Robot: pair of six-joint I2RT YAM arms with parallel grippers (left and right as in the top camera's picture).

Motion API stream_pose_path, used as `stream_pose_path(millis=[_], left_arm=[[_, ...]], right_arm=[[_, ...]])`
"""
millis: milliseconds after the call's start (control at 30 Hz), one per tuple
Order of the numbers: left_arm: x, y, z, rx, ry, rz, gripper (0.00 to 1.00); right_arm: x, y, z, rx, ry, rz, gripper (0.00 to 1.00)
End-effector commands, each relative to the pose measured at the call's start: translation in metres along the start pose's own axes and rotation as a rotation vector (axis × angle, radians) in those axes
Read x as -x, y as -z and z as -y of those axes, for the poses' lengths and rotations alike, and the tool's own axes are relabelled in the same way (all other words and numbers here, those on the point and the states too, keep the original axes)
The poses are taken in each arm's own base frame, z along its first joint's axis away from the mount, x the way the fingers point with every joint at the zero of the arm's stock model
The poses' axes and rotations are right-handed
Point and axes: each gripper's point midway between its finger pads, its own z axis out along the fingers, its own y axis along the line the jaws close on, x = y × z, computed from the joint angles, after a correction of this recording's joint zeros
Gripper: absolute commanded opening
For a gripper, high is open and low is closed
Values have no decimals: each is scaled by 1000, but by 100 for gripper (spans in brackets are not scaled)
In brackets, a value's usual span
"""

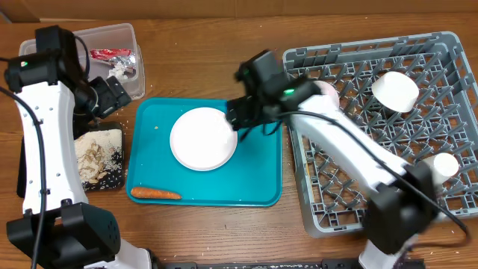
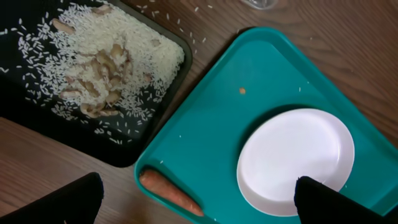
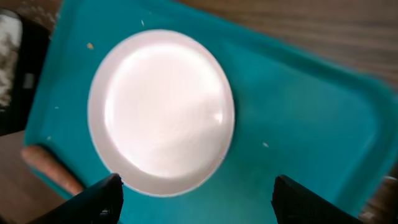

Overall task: Sort waste into correct bins and load items into the dishwasher
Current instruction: 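Grasp the white plate on the teal tray with the right gripper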

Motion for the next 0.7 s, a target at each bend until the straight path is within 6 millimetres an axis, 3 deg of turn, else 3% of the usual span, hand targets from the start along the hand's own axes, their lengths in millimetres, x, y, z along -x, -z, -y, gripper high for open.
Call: stream_pose_path(millis=[0, 100, 267, 400, 467, 633, 667], left_arm=[[5, 5, 2, -12, 13, 25, 100], [5, 5, 3, -13, 11, 25, 100], [4, 5, 3, -12, 7, 22, 100], [4, 5, 3, -11, -13, 23, 100], [4, 5, 3, -11, -15, 21, 100], [4, 5, 2, -11, -16, 20, 100], [3, 5, 2, -10, -18, 20, 100]], right_arm=[[-12, -38, -6, -7, -85, -63, 78], [-29, -71, 1, -35, -135, -137, 72], [-50, -102, 16, -78, -176, -219, 59], [-58, -113, 21, -90, -187, -246, 45], [-62, -117, 23, -97, -190, -261, 32], [-65, -115, 28, -108, -202, -279, 4], [-63, -113, 30, -109, -207, -276, 4]])
